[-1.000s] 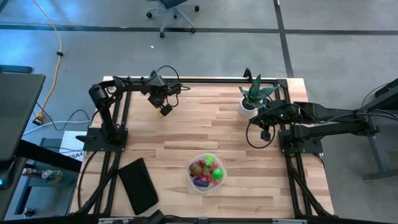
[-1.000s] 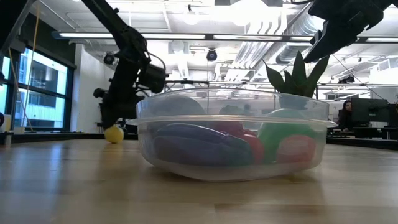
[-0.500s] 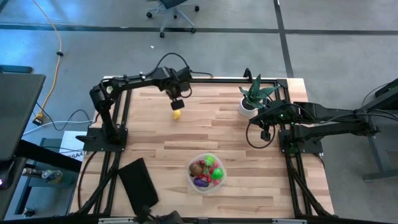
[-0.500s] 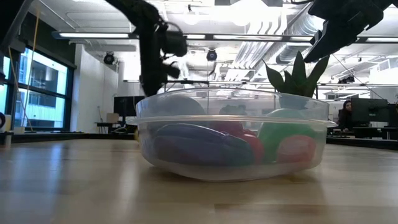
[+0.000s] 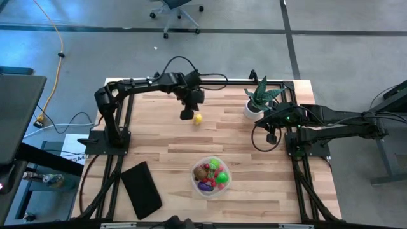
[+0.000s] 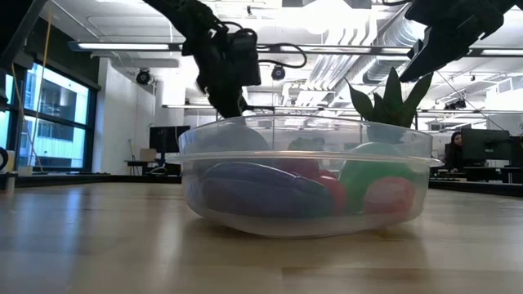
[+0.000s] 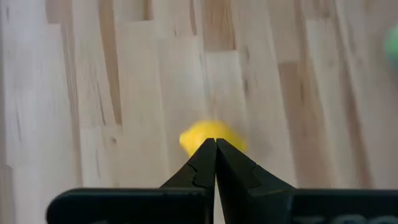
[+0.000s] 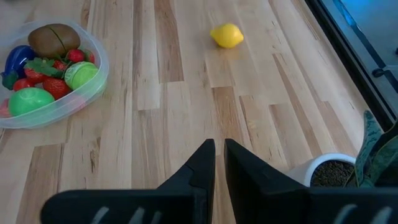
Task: Pick and placing Produce into tupperware
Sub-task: Put the yellow lemon into the transparent container
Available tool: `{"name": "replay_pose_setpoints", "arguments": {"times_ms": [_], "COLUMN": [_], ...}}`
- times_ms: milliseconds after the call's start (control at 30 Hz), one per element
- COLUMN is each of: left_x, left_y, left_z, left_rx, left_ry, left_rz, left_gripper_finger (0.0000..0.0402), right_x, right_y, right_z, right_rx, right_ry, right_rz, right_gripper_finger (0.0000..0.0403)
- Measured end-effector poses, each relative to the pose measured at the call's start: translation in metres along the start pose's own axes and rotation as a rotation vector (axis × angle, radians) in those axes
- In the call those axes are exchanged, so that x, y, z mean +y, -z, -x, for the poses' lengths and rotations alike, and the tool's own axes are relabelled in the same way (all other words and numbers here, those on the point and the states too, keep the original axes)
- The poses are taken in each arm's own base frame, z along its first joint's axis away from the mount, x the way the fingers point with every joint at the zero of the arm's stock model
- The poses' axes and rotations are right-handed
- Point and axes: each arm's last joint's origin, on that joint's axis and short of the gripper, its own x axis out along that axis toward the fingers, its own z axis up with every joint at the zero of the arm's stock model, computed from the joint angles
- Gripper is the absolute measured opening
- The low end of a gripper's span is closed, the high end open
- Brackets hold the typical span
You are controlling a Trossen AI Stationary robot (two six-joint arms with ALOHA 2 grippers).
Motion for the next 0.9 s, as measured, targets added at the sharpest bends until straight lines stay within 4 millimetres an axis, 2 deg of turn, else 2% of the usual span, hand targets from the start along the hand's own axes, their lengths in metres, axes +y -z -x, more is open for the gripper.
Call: {"name": "replay_pose_setpoints", "arguments": {"times_ms": [167, 400, 667, 900], "left_x": [-0.001, -0.005, -0.016, -0.025], "left_y": [-0.009, -0.03, -0.076, -0.094], "left_z": [-0.019, -0.058, -0.093, -0.122], "left_rx": [0.011, 0.026, -0.01, 0.087], "left_ry": [-0.088, -0.052, 0.02, 0.004], "left_rz": [-0.133, -0.289, -0.449, -0.482], "left_gripper_finger": [0.0025, 0.0055, 0.0033, 0.0007], "right_x": [0.0, 0.0, 0.0, 0.0], "right_y": [0.0, 0.0, 0.0, 0.0], "right_z": [0.0, 0.0, 0.0, 0.0], "right_rx": [0.0, 0.0, -0.001, -0.002], "right_ry": [0.0, 0.0, 0.0, 0.0], "right_rz": [0.0, 0.0, 0.0, 0.0], "right_gripper_finger": [0.0026, 0.0026, 0.0026, 0.0026]}}
